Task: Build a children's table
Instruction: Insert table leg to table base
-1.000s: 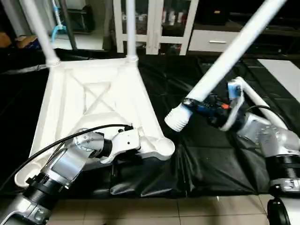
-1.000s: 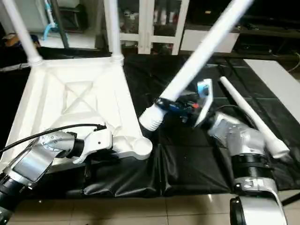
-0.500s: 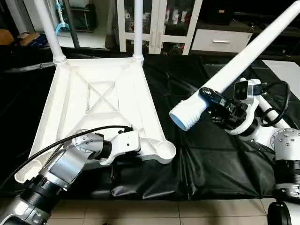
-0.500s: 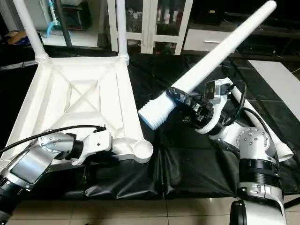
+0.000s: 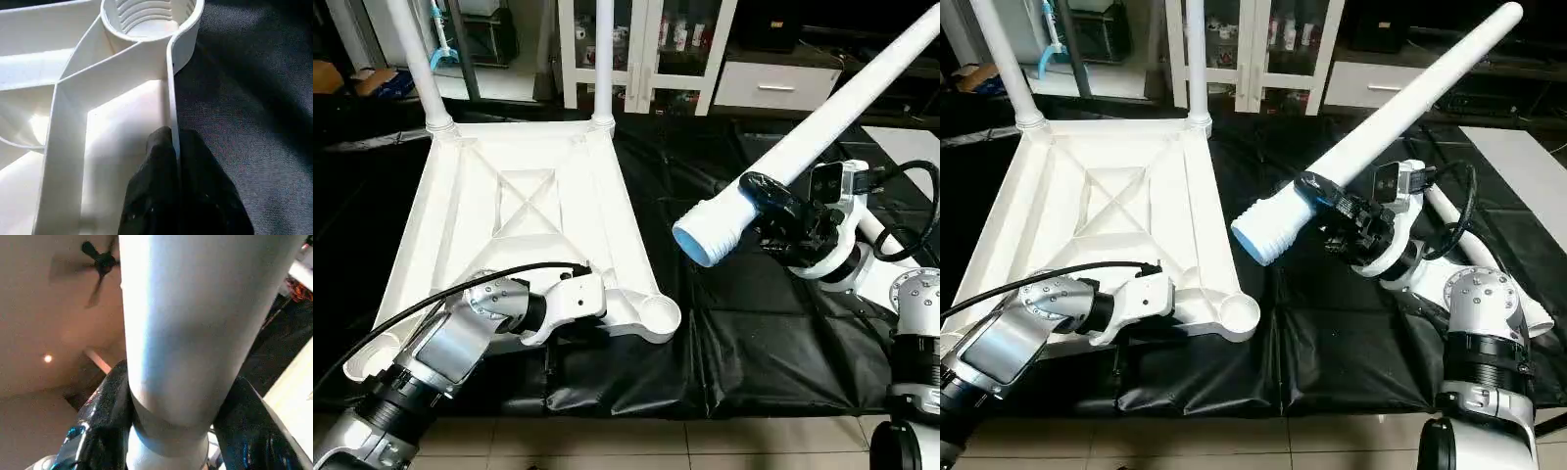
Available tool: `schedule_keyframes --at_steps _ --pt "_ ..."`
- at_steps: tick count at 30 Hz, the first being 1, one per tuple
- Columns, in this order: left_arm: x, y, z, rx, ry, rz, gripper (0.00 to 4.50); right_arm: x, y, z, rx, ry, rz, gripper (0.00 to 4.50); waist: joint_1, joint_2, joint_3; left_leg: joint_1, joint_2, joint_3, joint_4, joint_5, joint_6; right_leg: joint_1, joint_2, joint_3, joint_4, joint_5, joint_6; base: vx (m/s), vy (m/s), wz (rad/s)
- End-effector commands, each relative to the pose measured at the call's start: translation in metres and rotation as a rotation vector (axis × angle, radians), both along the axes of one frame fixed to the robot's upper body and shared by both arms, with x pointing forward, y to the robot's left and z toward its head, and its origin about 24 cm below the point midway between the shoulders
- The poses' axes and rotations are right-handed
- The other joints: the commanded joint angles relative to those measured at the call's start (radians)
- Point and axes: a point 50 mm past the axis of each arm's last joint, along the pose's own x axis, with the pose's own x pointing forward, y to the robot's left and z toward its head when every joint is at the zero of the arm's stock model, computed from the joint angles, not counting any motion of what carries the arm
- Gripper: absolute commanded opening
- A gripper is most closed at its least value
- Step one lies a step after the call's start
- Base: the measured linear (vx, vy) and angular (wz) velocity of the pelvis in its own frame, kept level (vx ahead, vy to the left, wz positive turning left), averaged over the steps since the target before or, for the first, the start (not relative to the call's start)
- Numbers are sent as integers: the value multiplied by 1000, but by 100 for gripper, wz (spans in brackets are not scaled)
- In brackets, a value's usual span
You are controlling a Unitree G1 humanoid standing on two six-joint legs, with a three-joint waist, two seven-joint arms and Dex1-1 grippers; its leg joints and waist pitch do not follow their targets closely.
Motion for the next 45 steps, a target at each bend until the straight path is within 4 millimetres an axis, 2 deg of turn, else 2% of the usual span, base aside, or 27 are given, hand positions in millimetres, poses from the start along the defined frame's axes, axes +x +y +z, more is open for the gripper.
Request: schedule_keyframes --at_steps 1,2,6,7,9,10,13,18,21,23,26,30,34,39,45 --pt "-9 0 -15 61 60 -39 0 -1 -3 4 -7 -25 -31 184 2 -6 -53 13 16 7 -61 -126 8 39 -52 22 -67 -159 -214 0 0 0" --pt "-8 0 -15 63 54 -39 0 10 1 -4 -108 -8 -148 184 2 -5 -52 12 17 7 -62 -124 2 35 -54 22 -66 -163 -211 0 0 0" --pt "-8 0 -15 64 51 -38 0 26 0 -17 -220 77 -321 184 -2 -4 -52 16 14 8 -64 -138 -25 33 -51 22 -68 -192 -202 0 0 0" --pt "-8 0 -15 64 51 -39 0 37 -2 -25 -223 184 -414 184 -5 0 -53 17 13 7 -64 -136 -32 31 -51 23 -66 -185 -204 0 0 0" --pt "-8 0 -15 64 51 -39 0 35 -1 -26 -197 204 -399 184 -4 -1 -54 19 13 8 -63 -148 -35 31 -49 22 -67 -182 -203 0 0 0" --pt "-9 0 -15 64 52 -38 0 32 0 -26 -171 207 -371 184 -2 1 -55 16 13 7 -64 -136 -23 39 -47 22 -63 -137 -203 0 0 0" --pt "-9 0 -15 65 52 -38 0 30 0 -27 -165 217 -368 184 1 2 -56 16 14 8 -62 -117 -8 40 -48 22 -59 -90 -210 0 0 0" --pt "-8 0 -15 68 49 -39 0 30 -2 -32 -171 244 -380 184 2 0 -55 16 14 9 -63 -133 -13 40 -49 22 -62 -123 -208 0 0 0" --pt "-8 0 -15 69 49 -39 0 29 -2 -32 -178 244 -379 184 3 0 -56 16 14 9 -62 -120 -11 41 -48 22 -60 -108 -208 0 0 0" --pt "-8 0 -15 70 48 -40 0 29 0 -33 -229 226 -382 184 3 0 -56 15 14 9 -61 -112 -10 41 -48 22 -58 -99 -209 0 0 0" --pt "-7 -1 -13 67 47 -44 0 25 11 -40 -469 113 -354 184 3 -2 -54 13 13 8 -61 -101 -14 43 -46 20 -58 -91 -201 0 0 0" --pt "-6 -3 -11 62 45 -50 0 19 27 -55 -760 -60 -262 184 1 -2 -51 13 14 8 -61 -142 -19 41 -49 23 -64 -145 -191 0 0 0" --pt "-6 -4 -11 60 45 -52 0 19 32 -57 -774 -76 -250 184 1 -3 -51 16 15 7 -62 -160 -11 38 -47 25 -65 -155 -189 0 0 0" --pt "-7 -4 -11 59 47 -52 0 11 39 -64 -809 -92 -178 184 0 -3 -53 14 15 6 -61 -148 -5 40 -46 23 -60 -117 -199 0 0 0" --pt "-6 -3 -11 62 49 -50 0 6 37 -66 -813 -114 -122 184 0 -3 -52 14 16 4 -63 -171 -9 40 -47 24 -64 -138 -195 0 0 0"
